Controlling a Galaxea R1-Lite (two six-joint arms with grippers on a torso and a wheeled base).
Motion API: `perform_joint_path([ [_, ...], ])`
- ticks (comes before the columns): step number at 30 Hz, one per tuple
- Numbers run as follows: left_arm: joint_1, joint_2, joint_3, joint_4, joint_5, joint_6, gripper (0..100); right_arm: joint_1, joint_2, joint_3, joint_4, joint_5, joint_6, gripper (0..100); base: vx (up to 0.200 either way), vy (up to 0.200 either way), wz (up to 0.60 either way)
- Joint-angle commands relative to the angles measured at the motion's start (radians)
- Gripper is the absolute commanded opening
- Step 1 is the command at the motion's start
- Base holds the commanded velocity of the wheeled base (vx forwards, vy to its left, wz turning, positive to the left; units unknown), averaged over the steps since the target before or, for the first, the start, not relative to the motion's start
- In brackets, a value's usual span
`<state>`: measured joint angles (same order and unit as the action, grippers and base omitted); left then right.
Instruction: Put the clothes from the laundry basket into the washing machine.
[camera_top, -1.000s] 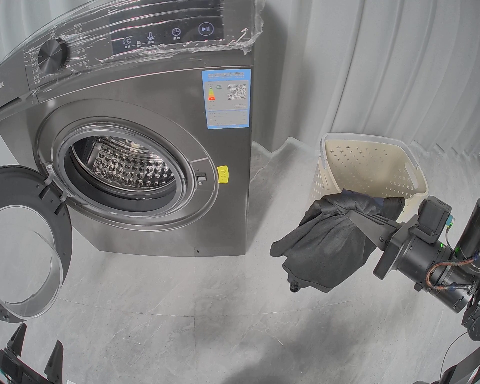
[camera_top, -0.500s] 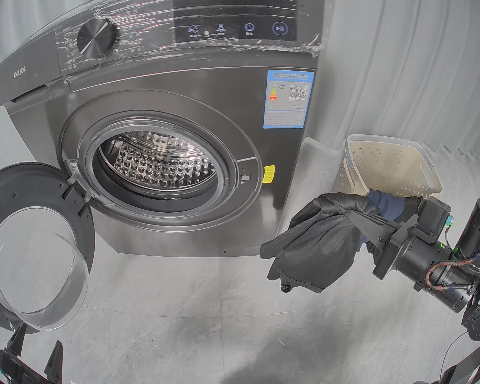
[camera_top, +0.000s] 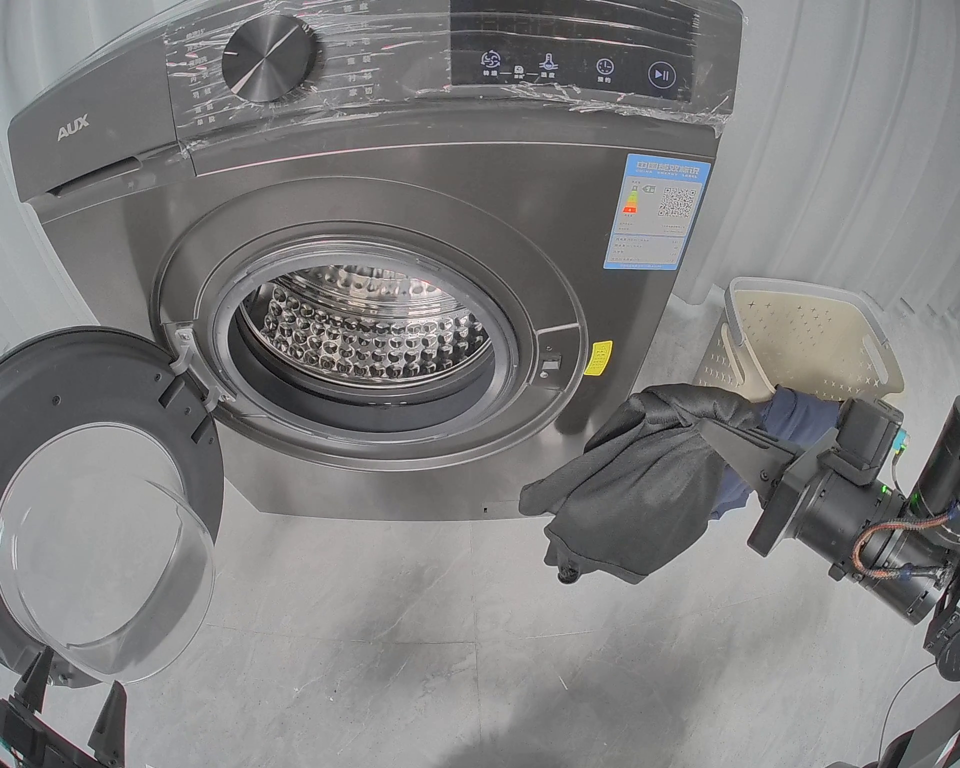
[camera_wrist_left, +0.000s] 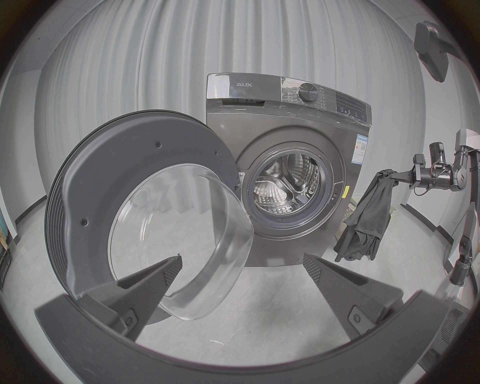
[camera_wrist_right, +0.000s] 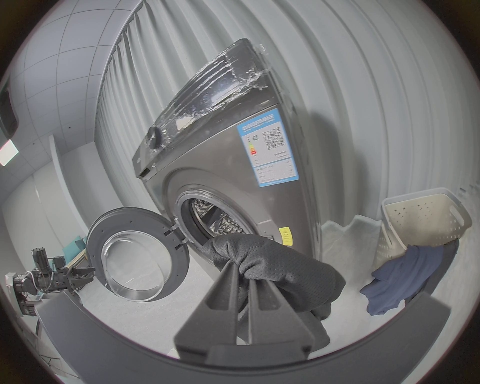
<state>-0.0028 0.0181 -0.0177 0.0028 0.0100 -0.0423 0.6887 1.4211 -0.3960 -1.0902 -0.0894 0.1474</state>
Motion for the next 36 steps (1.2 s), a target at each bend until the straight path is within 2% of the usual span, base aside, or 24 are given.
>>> perform_joint_path([
  [1, 0.000, -0.012, 0.013, 0.000, 0.001, -0.001, 100, 0.000, 0.001, 0.000, 0.000, 0.000, 0.000, 0, -0.200, 0.000, 0.00],
  [14, 0.000, -0.012, 0.013, 0.000, 0.001, -0.001, 100, -0.002, 0.001, 0.002, 0.000, 0.000, 0.000, 0, -0.015, 0.000, 0.00],
  [32, 0.000, -0.012, 0.013, 0.000, 0.001, -0.001, 100, -0.002, 0.001, 0.002, 0.000, -0.001, 0.000, 0, 0.000, 0.200, 0.00],
  [36, 0.000, -0.012, 0.013, 0.000, 0.001, -0.001, 100, -0.002, 0.001, 0.002, 0.000, -0.003, 0.000, 0, 0.000, 0.000, 0.00],
])
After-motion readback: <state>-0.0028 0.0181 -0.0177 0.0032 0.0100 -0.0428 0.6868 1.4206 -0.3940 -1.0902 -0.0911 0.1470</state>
